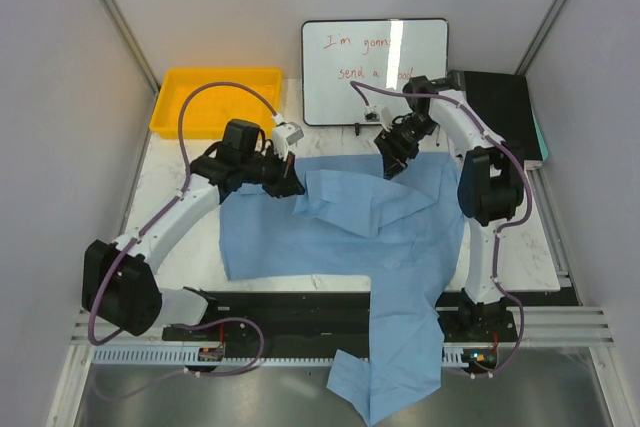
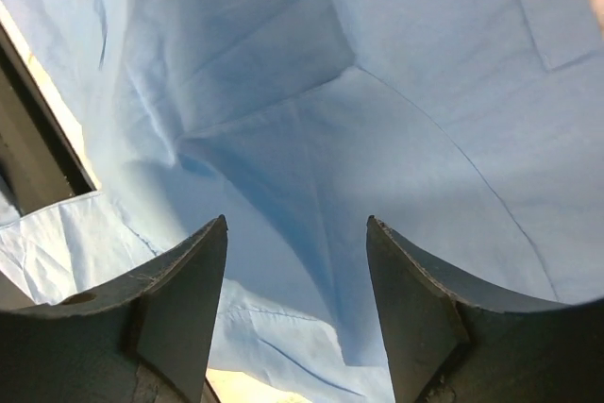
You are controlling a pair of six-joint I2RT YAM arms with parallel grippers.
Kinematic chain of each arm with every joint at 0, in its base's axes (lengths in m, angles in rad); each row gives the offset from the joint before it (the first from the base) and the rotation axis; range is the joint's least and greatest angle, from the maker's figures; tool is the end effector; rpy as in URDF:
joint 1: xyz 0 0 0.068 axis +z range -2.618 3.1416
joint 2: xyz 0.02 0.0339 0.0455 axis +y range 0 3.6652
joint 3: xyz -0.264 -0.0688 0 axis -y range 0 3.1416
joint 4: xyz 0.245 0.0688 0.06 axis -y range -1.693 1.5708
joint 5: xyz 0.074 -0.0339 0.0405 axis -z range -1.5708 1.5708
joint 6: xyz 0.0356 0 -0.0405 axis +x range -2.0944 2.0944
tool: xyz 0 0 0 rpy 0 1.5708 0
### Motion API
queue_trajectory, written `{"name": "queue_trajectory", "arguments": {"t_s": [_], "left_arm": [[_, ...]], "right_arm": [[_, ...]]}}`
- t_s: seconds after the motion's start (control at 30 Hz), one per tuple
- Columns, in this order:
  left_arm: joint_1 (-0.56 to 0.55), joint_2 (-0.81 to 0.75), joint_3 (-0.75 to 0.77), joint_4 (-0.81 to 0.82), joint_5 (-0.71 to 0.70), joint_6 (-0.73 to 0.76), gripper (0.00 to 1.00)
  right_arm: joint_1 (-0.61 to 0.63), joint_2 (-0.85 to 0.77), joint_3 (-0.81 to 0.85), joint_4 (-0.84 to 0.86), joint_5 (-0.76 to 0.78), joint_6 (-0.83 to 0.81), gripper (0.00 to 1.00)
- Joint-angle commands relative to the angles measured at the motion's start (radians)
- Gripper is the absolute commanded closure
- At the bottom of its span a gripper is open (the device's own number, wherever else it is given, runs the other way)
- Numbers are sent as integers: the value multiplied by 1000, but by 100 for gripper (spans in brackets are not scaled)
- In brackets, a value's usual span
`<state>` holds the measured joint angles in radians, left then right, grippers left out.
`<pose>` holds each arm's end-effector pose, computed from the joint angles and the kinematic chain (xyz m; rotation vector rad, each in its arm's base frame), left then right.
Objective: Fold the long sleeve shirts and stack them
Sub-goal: Fold the shirt
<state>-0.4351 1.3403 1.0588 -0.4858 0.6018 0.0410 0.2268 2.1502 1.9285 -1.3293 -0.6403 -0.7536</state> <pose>0.2509 -0.1389 0.2884 0.8438 2.1811 -0.8984 0.4033 0.1149 0.2365 -1.3361 2.4840 0.8956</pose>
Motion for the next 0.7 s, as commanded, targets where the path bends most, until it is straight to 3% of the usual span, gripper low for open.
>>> {"name": "queue_trajectory", "arguments": {"t_s": [0.0, 0.33, 0.53, 0.67], "left_arm": [[39, 26, -22, 23, 12, -44, 98], [160, 183, -54, 21, 3, 69, 98], [200, 256, -39, 21, -9, 135, 98], [219, 329, 52, -8, -62, 209, 98]], "right_arm": [[-17, -4, 17, 60, 80, 71, 30], [-130, -45, 50, 90, 134, 125, 21], [-132, -113, -109, 93, 117, 85, 36], [-130, -133, -221, 157, 126, 102, 42]]}}
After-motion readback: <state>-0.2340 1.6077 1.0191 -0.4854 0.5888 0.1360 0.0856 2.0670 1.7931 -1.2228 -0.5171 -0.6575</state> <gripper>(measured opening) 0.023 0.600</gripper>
